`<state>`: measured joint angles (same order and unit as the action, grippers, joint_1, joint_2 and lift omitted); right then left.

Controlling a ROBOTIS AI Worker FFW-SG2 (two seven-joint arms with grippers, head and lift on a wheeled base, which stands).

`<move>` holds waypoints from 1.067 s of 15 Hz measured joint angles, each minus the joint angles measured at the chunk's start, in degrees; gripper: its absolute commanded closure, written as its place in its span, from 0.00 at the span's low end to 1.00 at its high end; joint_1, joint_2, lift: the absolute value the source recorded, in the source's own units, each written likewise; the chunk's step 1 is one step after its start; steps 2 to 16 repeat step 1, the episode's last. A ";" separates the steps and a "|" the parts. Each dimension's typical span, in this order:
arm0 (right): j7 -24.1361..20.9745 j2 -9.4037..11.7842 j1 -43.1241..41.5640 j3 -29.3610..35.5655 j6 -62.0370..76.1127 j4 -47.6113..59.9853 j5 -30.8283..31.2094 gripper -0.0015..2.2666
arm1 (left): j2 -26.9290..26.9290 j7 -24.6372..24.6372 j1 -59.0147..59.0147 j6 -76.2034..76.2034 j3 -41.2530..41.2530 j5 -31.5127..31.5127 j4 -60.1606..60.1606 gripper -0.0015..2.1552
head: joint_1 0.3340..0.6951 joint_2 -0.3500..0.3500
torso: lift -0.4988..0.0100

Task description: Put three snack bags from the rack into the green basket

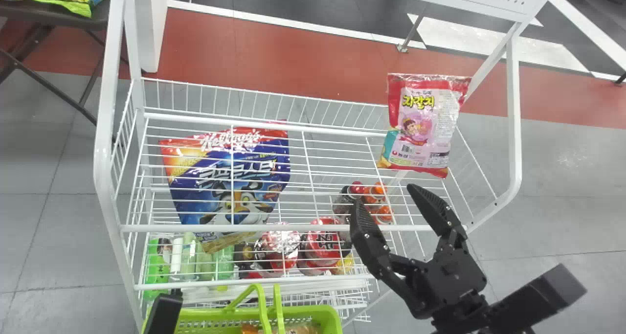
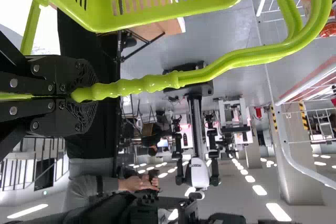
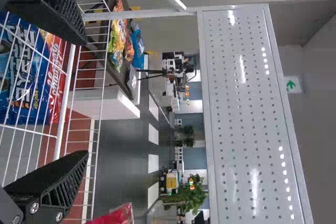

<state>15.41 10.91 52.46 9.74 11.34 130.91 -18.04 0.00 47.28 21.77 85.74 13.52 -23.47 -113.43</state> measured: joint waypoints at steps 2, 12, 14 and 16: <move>-0.55 -0.03 0.01 0.07 -0.11 -0.04 -0.20 0.03 | 0.00 -0.03 0.02 0.00 0.00 0.00 -0.03 0.68 | 1.00 0.00 | 0.98; -0.55 -0.03 0.01 0.07 -0.11 -0.04 -0.20 0.03 | 0.00 -0.03 0.02 0.00 0.00 0.00 -0.03 0.68 | 1.00 0.00 | 0.98; -0.55 -0.03 0.01 0.07 -0.11 -0.04 -0.20 0.03 | 0.00 -0.03 0.02 0.00 0.00 0.00 -0.03 0.68 | 1.00 0.00 | 0.98; -0.55 -0.03 0.01 0.07 -0.11 -0.04 -0.20 0.03 | 0.00 -0.03 0.02 0.00 0.00 0.00 -0.03 0.68 | 1.00 0.00 | 0.98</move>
